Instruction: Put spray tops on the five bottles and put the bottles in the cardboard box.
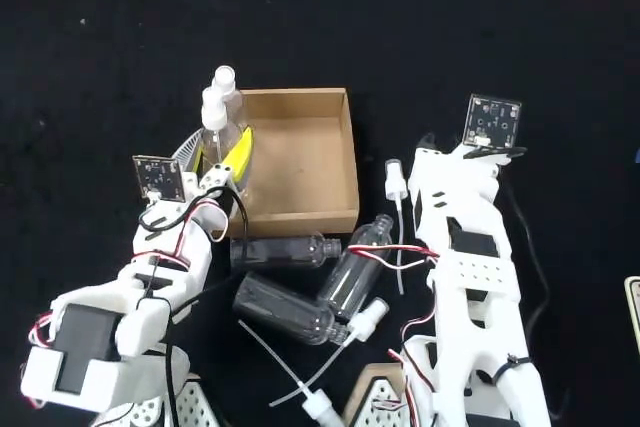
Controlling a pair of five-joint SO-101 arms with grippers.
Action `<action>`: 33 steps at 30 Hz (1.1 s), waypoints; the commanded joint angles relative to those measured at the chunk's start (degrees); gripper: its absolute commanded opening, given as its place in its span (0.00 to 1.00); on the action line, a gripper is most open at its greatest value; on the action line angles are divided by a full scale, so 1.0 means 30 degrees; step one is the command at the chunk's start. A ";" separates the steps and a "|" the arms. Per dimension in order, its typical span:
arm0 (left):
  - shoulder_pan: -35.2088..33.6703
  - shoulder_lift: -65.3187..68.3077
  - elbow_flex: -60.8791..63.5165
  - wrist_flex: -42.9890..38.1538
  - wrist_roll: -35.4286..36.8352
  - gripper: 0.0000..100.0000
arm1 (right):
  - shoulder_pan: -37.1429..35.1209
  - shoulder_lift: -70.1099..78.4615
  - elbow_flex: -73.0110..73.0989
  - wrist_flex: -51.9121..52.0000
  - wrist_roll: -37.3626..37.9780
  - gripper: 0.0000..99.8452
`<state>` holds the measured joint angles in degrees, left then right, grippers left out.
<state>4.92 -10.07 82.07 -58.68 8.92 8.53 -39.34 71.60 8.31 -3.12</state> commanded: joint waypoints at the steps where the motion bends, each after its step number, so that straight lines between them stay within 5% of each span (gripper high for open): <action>1: 0.0132 0.0029 -0.0864 -0.0440 -0.0029 0.14 | -0.0117 0.0103 -0.0161 -0.0527 0.0176 0.10; 33: -0.0015 0.0088 -0.1011 0.1436 -0.0029 0.15 | -0.0088 0.0103 -0.0161 -0.0527 0.0176 0.10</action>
<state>4.92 -9.63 80.13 -54.73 8.92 8.53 -39.34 71.60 8.31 -3.12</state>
